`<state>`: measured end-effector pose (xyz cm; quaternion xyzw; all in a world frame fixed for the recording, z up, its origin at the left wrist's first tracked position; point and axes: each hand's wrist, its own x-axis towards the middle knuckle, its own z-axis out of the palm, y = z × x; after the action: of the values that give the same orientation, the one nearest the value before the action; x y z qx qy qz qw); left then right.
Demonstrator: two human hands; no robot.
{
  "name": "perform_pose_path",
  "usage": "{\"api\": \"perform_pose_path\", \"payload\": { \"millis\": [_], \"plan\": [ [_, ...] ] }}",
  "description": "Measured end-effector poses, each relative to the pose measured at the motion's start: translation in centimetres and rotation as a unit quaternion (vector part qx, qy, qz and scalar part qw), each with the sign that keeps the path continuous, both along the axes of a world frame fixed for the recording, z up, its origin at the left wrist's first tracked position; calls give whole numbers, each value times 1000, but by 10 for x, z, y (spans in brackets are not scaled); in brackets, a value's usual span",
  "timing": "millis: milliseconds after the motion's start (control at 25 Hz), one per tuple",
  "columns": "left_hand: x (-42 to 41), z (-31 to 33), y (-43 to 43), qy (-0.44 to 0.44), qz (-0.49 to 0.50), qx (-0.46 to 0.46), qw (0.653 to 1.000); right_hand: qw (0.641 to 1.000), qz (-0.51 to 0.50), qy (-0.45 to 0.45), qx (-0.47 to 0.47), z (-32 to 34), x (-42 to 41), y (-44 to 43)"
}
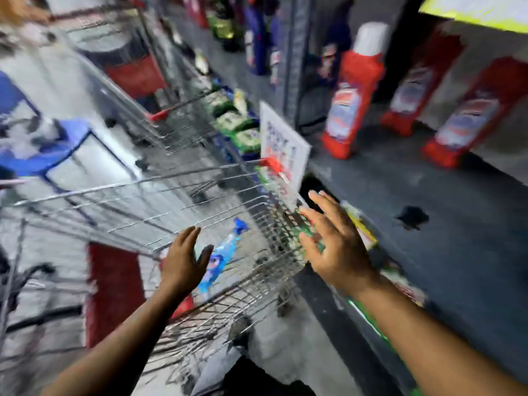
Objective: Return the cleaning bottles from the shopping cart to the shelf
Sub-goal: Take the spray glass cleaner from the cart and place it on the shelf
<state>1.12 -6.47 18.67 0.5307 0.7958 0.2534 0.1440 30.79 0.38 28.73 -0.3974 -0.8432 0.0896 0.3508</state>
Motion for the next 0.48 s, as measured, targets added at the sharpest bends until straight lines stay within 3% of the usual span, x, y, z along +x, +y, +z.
{"api": "perform_pose_path", "payload": {
  "millis": [120, 200, 280, 400, 480],
  "plan": [
    [-56, -34, 10, 36, -18, -77, 996, 988, 55, -96, -103, -35, -81, 46],
    [-103, -68, 21, 9, 11, -148, 989, 962, 84, -153, -212, -73, -156, 83],
    [-96, -78, 21, -20, -2, -191, 981, 937, 36, -171, -303, -90, -172, 93],
    [-112, -132, 32, -133, 81, -275, 949, 886, -34, -204, -416, -173, -225, 123],
    [-104, -165, 27, -111, 55, -329, 936, 839, -82, -214, -493, -225, -246, 130]
  ]
}}
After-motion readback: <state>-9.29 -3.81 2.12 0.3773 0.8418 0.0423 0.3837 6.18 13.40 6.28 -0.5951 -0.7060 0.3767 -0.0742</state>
